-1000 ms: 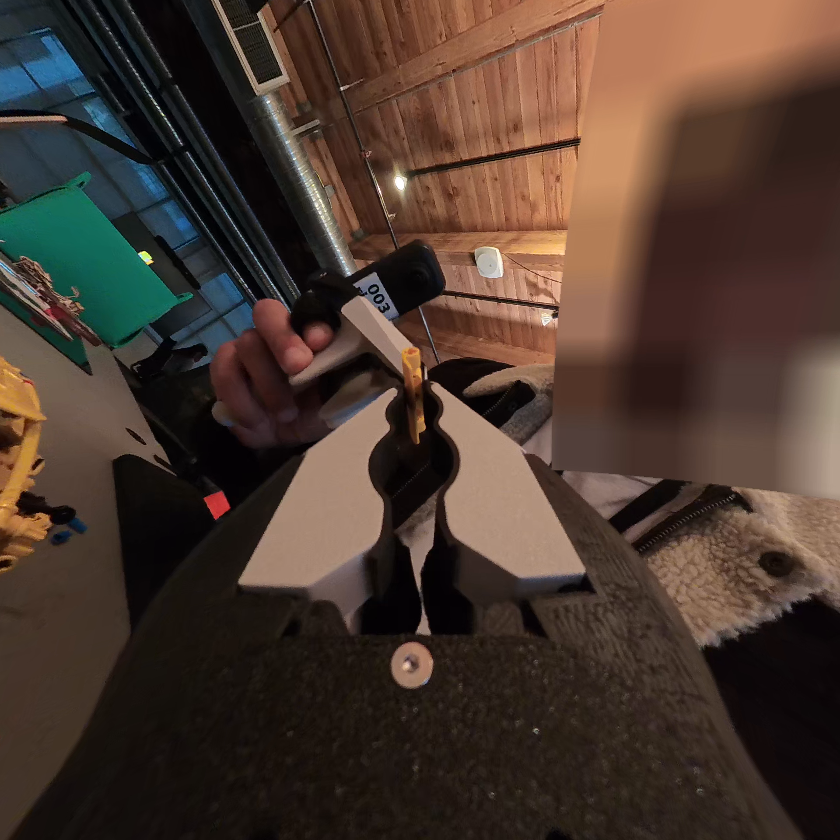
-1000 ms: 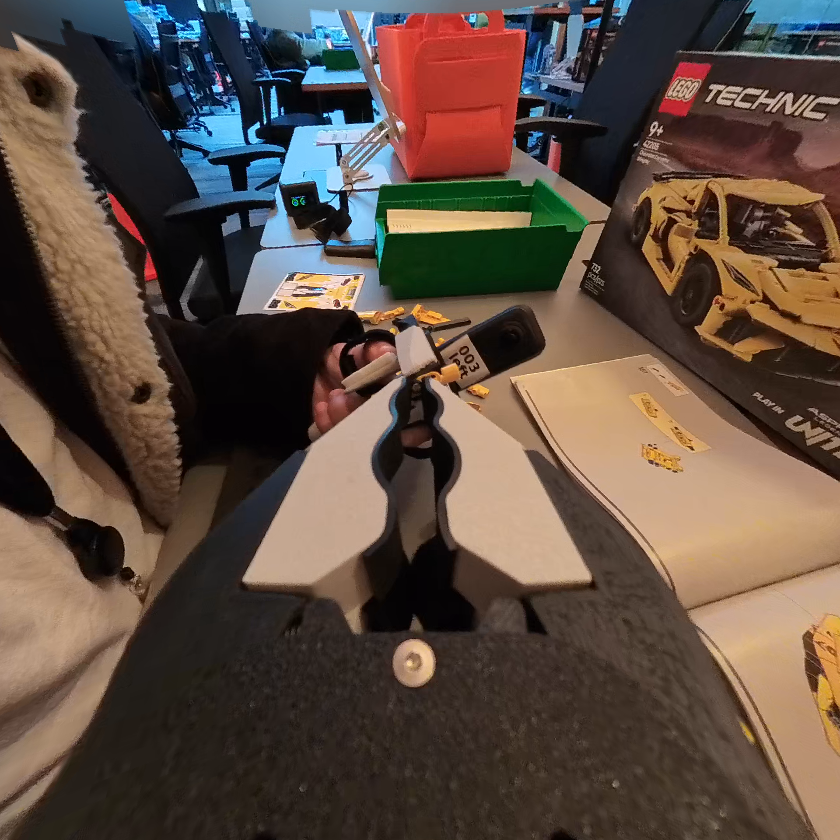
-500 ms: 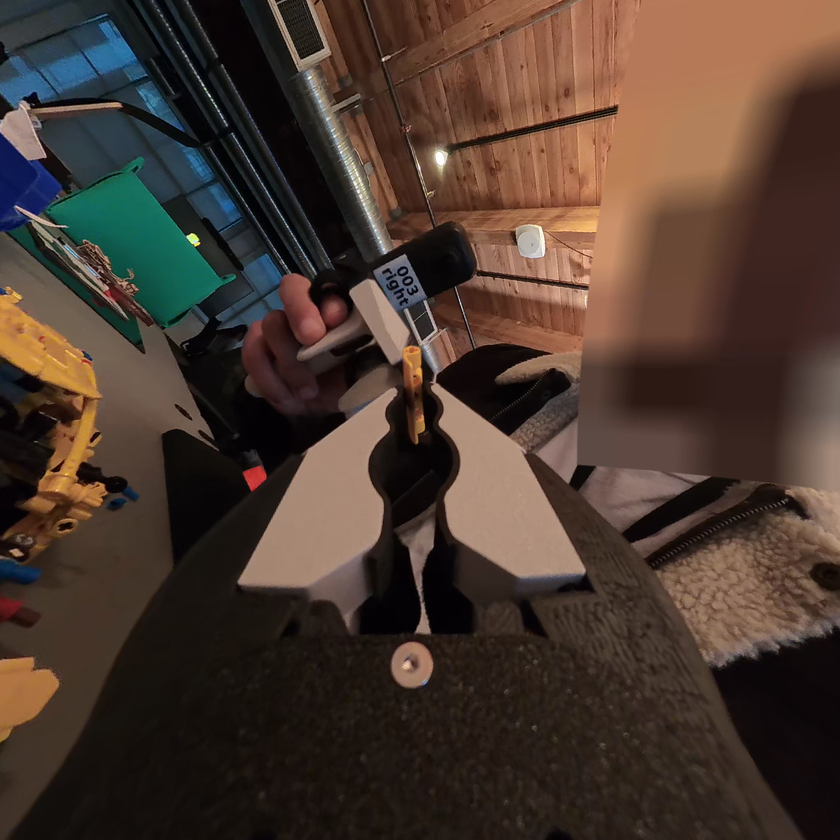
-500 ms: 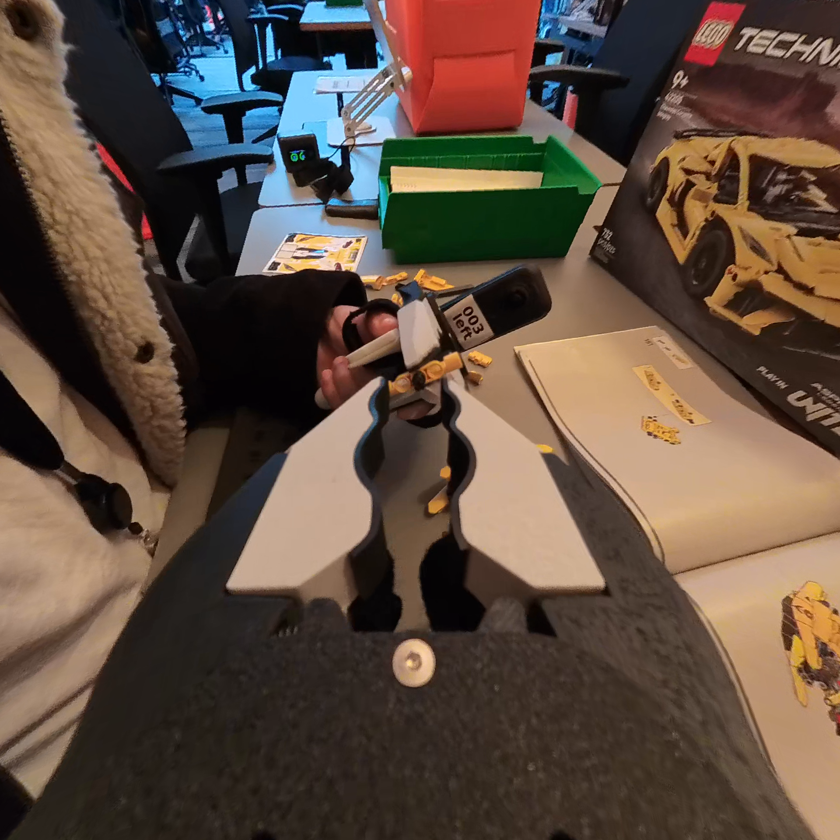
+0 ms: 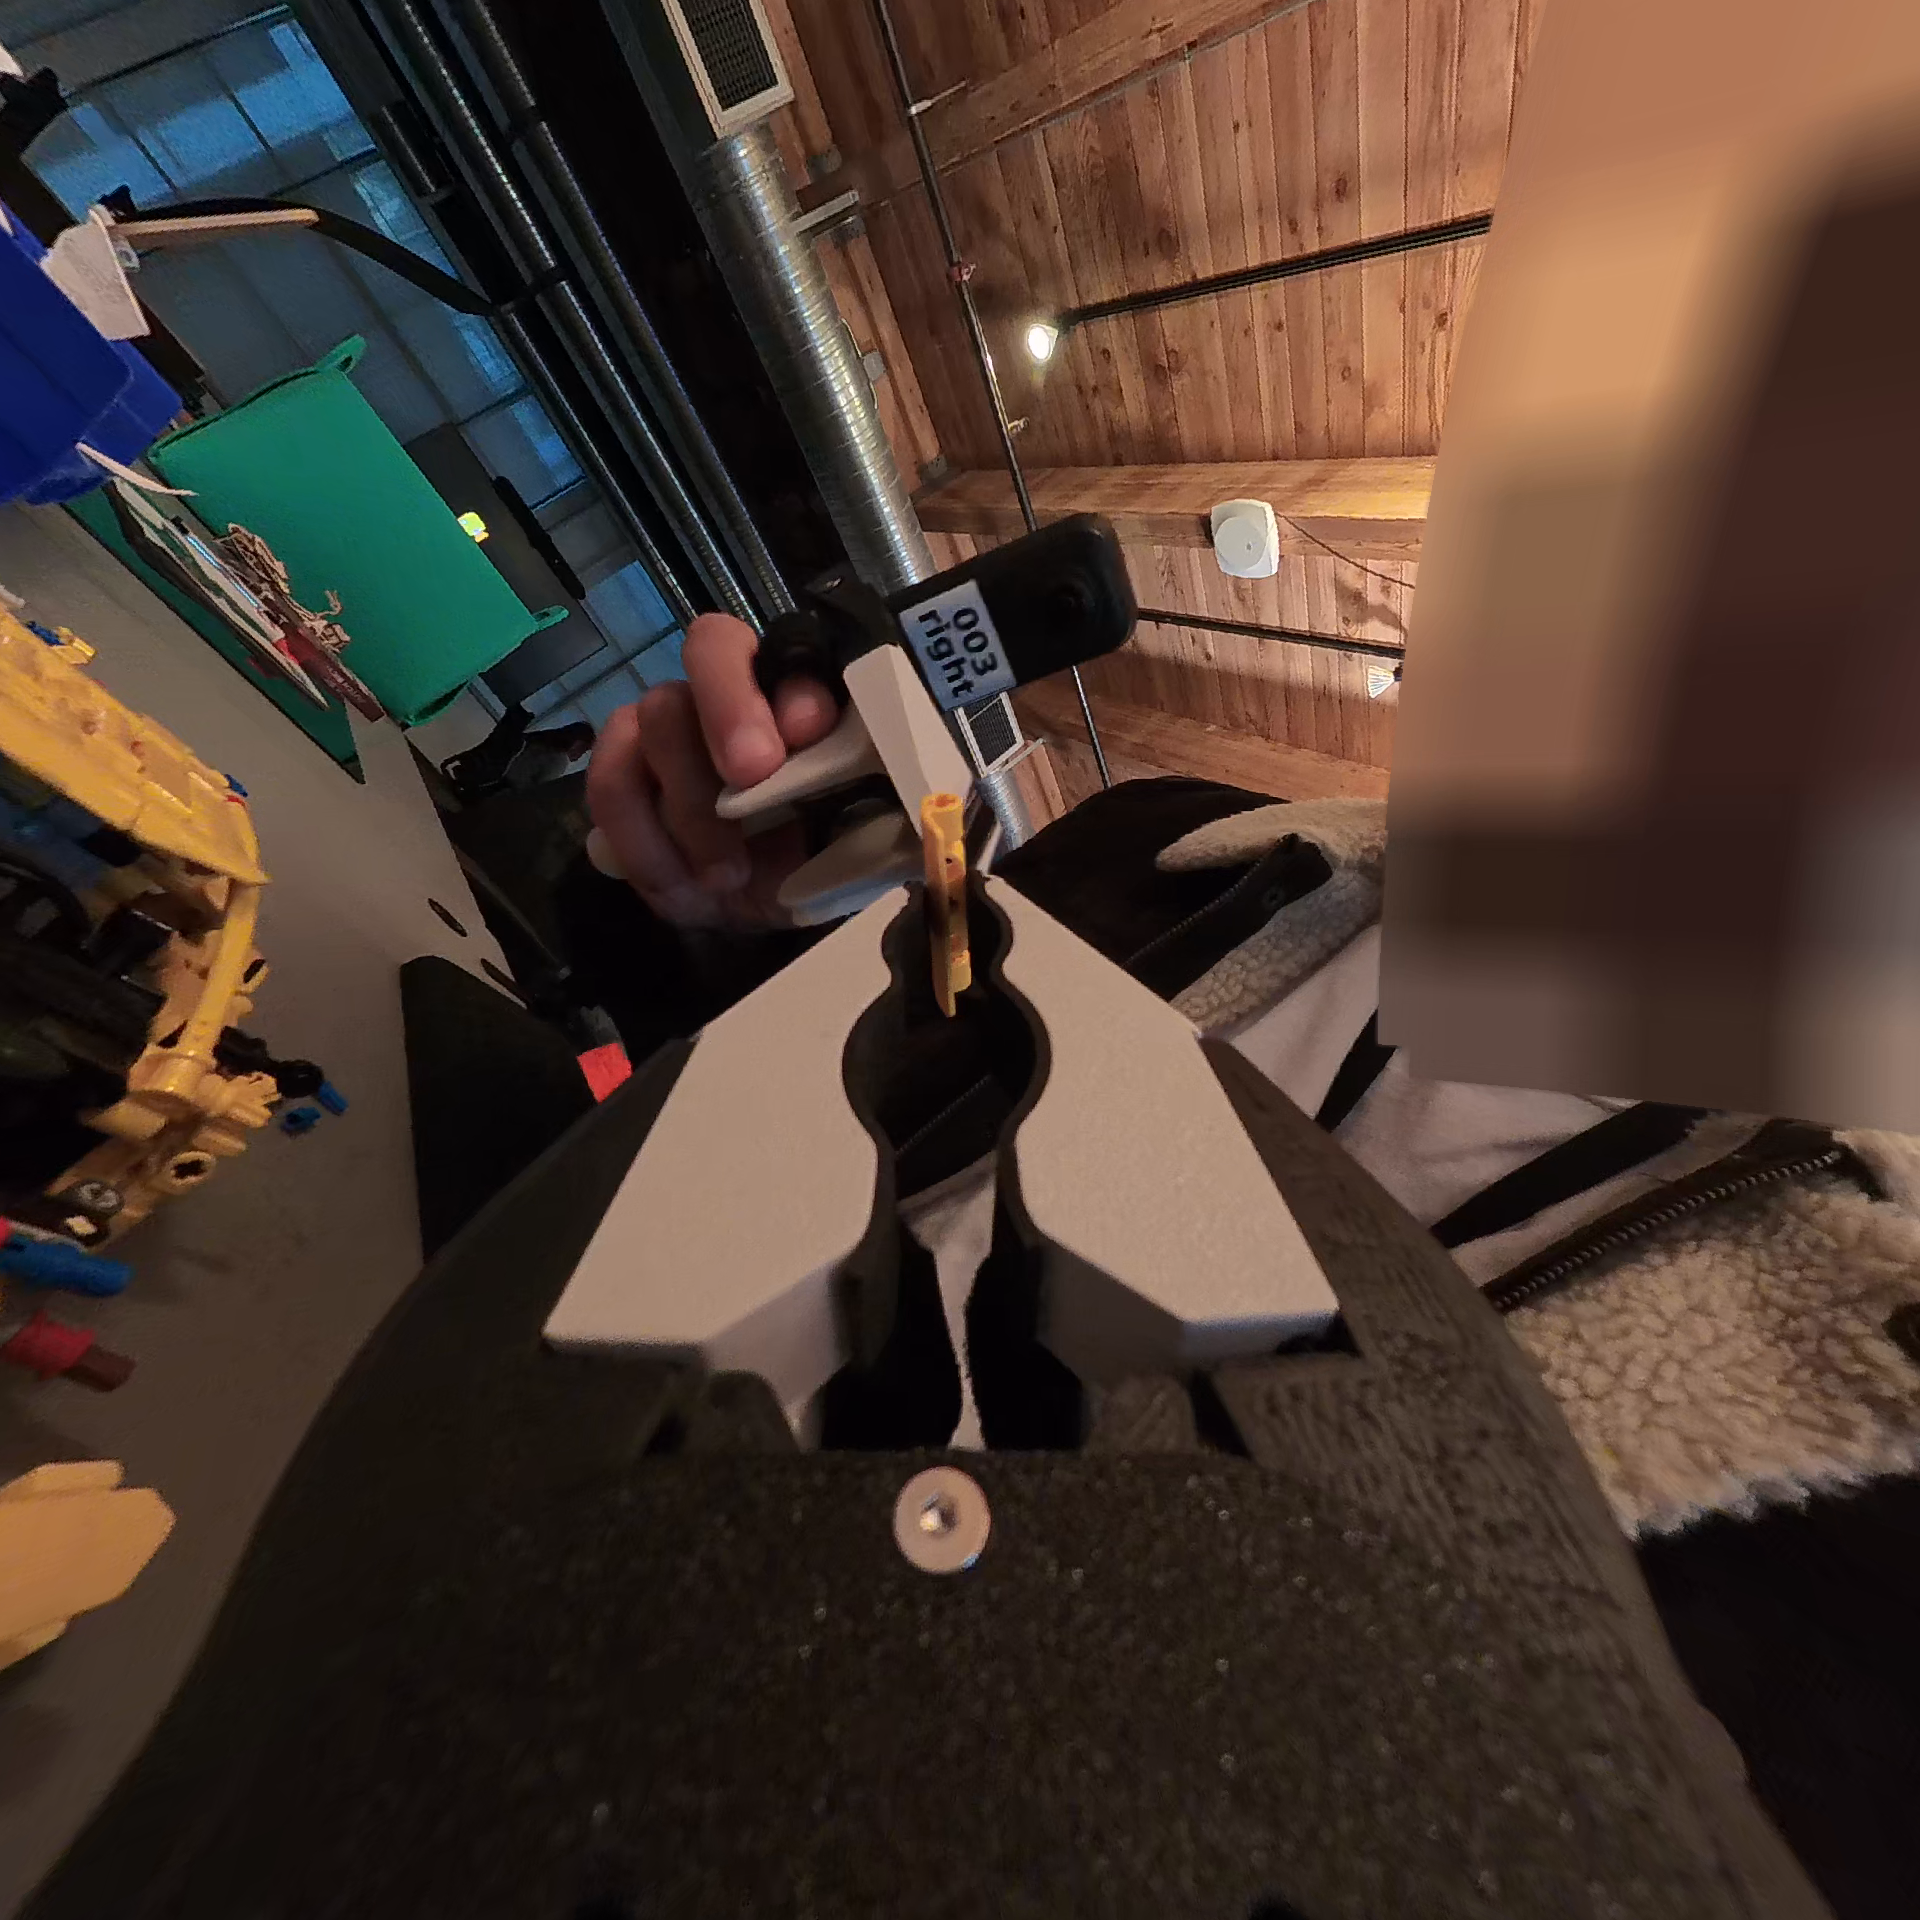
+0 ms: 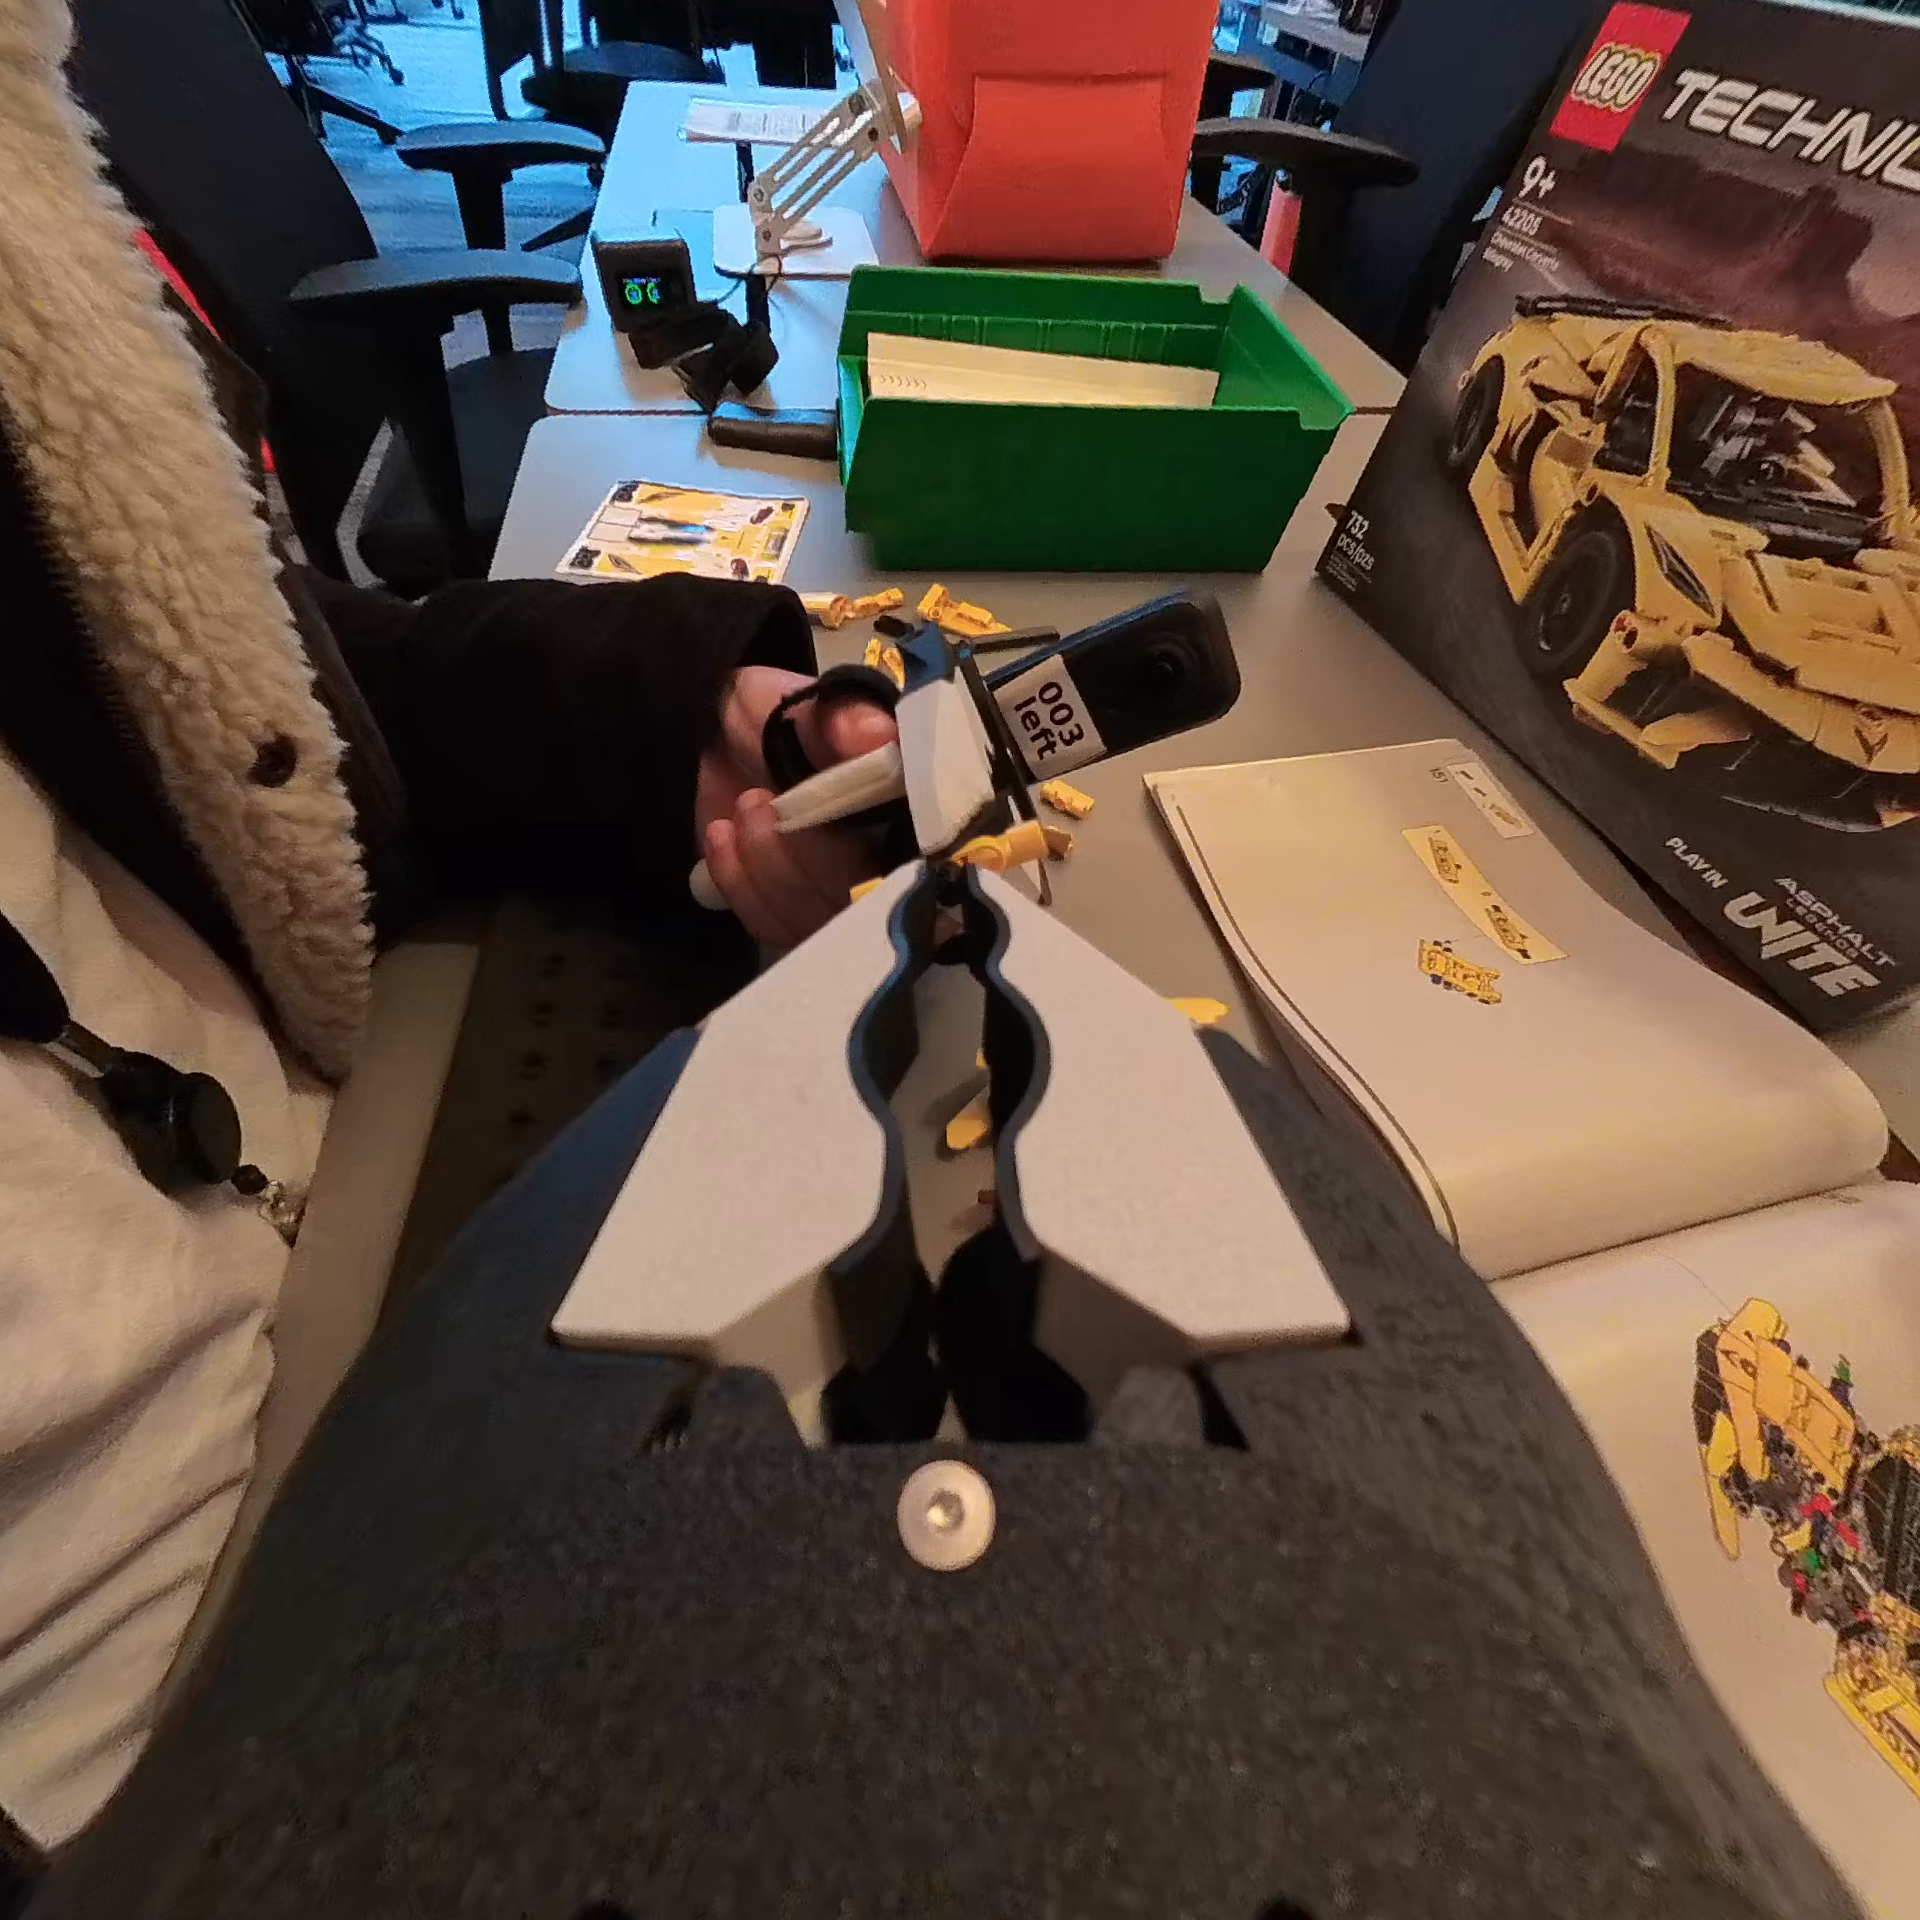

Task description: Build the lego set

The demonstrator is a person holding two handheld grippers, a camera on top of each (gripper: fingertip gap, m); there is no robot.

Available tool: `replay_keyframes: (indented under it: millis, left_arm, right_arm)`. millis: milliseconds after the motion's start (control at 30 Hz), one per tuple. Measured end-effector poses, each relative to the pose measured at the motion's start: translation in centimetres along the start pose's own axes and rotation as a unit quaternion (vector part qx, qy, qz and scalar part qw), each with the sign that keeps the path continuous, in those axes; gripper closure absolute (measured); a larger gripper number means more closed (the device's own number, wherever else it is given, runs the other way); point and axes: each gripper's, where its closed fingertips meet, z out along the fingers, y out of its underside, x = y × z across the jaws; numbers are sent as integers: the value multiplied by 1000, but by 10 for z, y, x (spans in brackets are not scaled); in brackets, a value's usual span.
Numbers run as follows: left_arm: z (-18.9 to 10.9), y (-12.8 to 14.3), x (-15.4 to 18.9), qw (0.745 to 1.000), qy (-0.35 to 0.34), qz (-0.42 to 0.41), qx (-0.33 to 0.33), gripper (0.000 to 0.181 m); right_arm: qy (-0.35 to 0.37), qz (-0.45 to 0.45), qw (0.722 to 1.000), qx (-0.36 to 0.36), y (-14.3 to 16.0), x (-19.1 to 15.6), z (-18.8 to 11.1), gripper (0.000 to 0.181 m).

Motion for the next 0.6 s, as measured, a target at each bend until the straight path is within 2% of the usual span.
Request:
replay_keyframes:
  millis: [300, 467, 533, 600]
  left_arm:
    - [0, -2, -3, 1000, -6, 4, 13, 175]
    - [-1, -6, 4, 1000, -5, 25, 14, 175]
    - [-8, -17, -2, 997, -47, 57, 36, 174]
    - [-29, -42, -5, 986, -100, 91, 99, 174]
  right_arm:
    - [12, 0, 1000, 4, 4, 2, 5, 178]
    - [-2, 34, 998, 54, -5, 5, 6, 178]
    - [15, 37, 995, 96, -12, 11, 7, 167]
    - [42, 58, 991, 113, -10, 23, 7, 158]
